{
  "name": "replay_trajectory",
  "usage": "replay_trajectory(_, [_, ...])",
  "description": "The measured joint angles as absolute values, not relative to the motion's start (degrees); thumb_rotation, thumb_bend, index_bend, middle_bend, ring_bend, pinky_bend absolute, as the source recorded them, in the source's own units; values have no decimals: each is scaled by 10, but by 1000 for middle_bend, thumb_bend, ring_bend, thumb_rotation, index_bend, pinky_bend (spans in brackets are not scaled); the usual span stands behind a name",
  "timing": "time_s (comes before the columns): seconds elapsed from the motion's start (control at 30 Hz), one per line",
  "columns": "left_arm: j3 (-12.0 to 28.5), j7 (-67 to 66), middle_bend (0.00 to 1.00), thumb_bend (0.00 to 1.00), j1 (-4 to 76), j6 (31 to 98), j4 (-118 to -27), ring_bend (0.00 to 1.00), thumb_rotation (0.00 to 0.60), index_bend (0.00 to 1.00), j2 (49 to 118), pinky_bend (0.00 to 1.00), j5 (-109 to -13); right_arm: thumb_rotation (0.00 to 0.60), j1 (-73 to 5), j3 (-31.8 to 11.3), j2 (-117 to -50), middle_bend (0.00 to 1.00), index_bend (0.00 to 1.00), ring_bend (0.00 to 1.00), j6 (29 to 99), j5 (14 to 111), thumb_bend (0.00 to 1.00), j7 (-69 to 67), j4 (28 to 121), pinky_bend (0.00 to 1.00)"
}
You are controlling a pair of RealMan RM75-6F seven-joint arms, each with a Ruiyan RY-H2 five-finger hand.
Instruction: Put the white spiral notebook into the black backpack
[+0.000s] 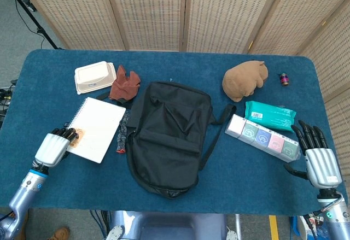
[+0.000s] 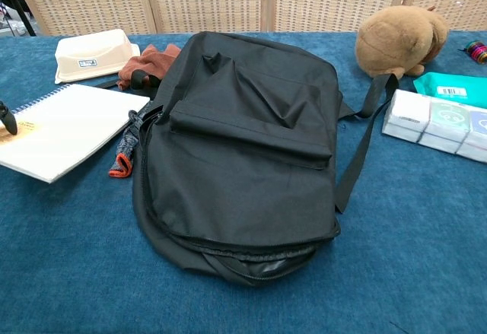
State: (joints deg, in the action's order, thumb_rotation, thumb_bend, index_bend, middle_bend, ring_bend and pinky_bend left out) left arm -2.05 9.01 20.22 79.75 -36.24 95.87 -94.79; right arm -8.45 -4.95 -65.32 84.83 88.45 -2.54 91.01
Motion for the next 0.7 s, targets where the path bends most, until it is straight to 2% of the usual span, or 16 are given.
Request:
replay_trajectory(0.27, [-10, 110, 600, 491, 204, 838, -336, 502, 600, 795, 973, 537, -946, 600, -91, -42, -651, 0, 0, 0, 834, 896, 0, -19, 910, 0])
replay_trajectory(0.47, [12, 127, 609, 492, 218, 865, -339, 511, 600, 805, 970, 539, -939, 600, -105, -28, -645, 0, 11, 0, 803, 914, 0, -25, 908, 0])
replay_trajectory(0.7, [35, 113, 615, 492, 242, 868, -399, 518, 600, 812, 941, 540, -928, 600, -150, -5, -613, 0, 15, 0, 721, 947, 0, -71, 923, 0])
